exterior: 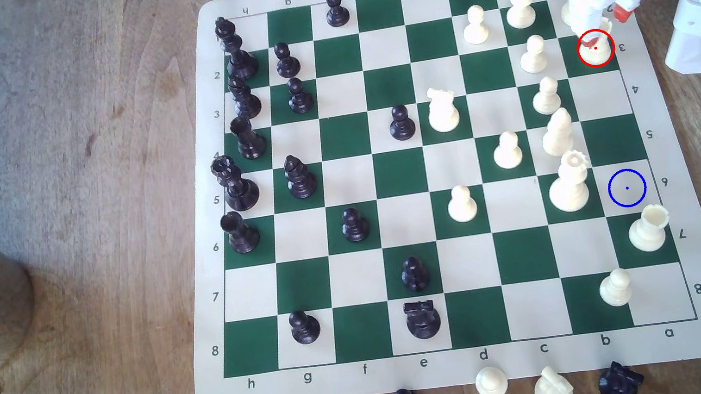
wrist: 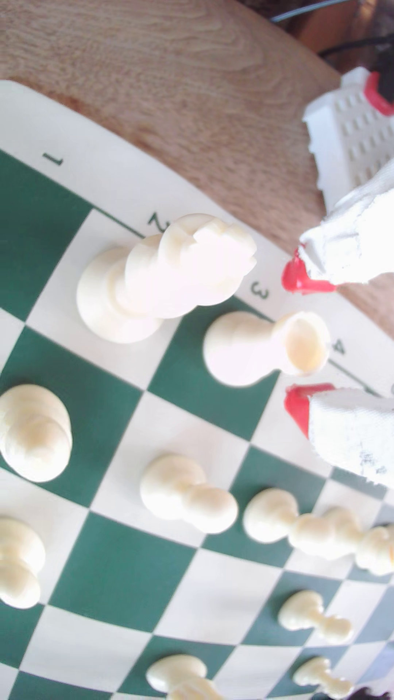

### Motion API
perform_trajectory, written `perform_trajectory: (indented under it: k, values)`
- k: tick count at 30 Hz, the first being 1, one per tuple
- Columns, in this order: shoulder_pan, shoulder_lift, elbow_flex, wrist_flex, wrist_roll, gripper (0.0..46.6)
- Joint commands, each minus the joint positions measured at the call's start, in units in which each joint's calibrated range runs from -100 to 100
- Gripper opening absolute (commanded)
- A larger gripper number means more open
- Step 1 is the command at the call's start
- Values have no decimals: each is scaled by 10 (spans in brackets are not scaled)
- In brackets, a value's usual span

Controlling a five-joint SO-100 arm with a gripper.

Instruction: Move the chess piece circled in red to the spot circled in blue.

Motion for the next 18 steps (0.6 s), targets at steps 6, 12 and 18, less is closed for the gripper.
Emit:
perform_trajectory:
  k: [6,12,18]
  values:
    - [-11,12,5,-22,-3,125]
    - [-18,20,11,-31,-3,107]
    - [-33,19,11,-24,0,6]
